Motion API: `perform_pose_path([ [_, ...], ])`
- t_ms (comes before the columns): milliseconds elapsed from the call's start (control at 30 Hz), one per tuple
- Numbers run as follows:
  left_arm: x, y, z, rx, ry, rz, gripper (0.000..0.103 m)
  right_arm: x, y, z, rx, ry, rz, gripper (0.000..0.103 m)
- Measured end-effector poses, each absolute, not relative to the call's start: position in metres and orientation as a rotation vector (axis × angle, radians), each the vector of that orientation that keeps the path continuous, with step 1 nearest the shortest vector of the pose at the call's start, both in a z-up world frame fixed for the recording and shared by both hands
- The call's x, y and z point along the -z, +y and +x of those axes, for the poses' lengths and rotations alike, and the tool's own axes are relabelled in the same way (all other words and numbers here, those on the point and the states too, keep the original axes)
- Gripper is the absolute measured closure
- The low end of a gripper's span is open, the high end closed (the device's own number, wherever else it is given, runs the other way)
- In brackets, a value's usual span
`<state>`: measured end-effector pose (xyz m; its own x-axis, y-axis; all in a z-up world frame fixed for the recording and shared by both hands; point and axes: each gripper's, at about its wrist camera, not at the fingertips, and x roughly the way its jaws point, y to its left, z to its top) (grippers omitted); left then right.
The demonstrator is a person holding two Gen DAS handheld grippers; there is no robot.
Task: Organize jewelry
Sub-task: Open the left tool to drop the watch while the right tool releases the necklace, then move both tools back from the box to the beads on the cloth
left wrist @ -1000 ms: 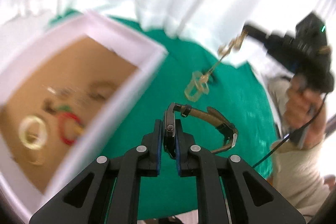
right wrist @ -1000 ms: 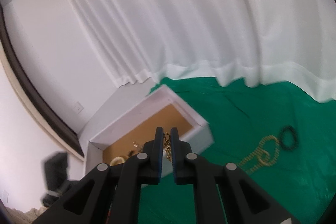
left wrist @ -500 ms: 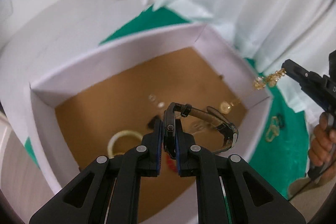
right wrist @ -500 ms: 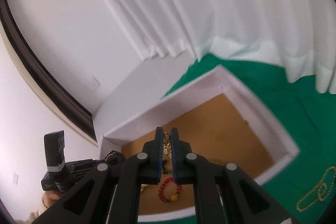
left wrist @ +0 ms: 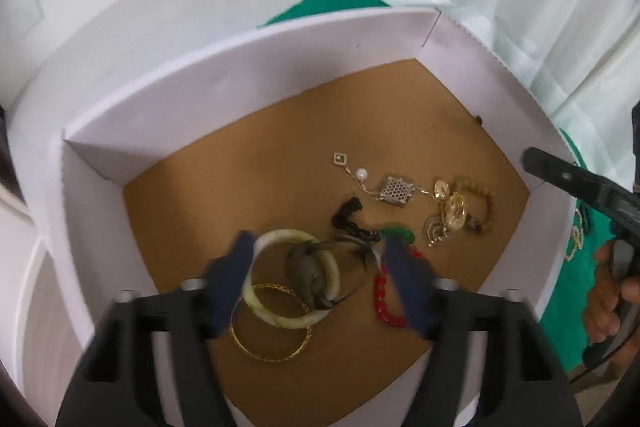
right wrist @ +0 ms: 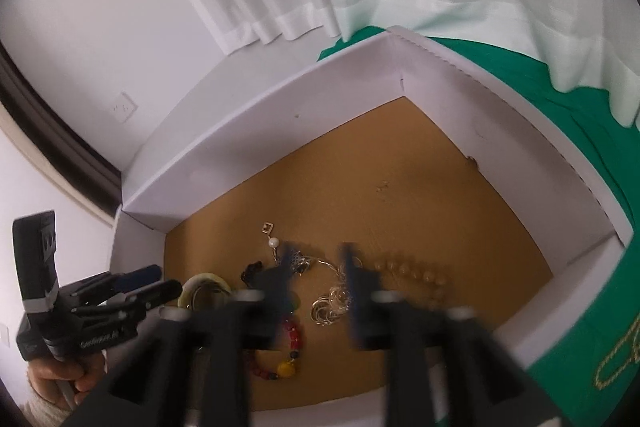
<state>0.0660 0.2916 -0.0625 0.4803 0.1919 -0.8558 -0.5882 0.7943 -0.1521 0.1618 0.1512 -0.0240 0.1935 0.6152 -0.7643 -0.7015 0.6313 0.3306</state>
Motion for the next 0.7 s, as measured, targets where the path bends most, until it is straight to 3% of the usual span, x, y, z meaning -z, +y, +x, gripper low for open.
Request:
perform_pose_path([
  [33, 0.06, 0.287, 0.064, -0.5, 0.953, -0.453, 0.028, 0.022, 0.146, 0.161, -0.919, 1.01, -0.087, 0.026],
  [67, 0.059, 0.285, 0.061, -0.5, 0.949, -0.45, 0.027, 0.019, 0.138, 0.159, -0.912, 0.994, -0.071, 0.021],
  [367, 0.029, 0.199, 0.037, -0.405, 0.877, -0.362, 0.017, 0.02, 0.037, 0.131, -0.694, 0.801, -0.249, 0.017],
  [700, 0.016, 0.07, 0.054, -0.121, 0.869, -0.263, 0.01, 0.083, -0.152, 0.121, -0.34, 0.869, -0.273, 0.017],
])
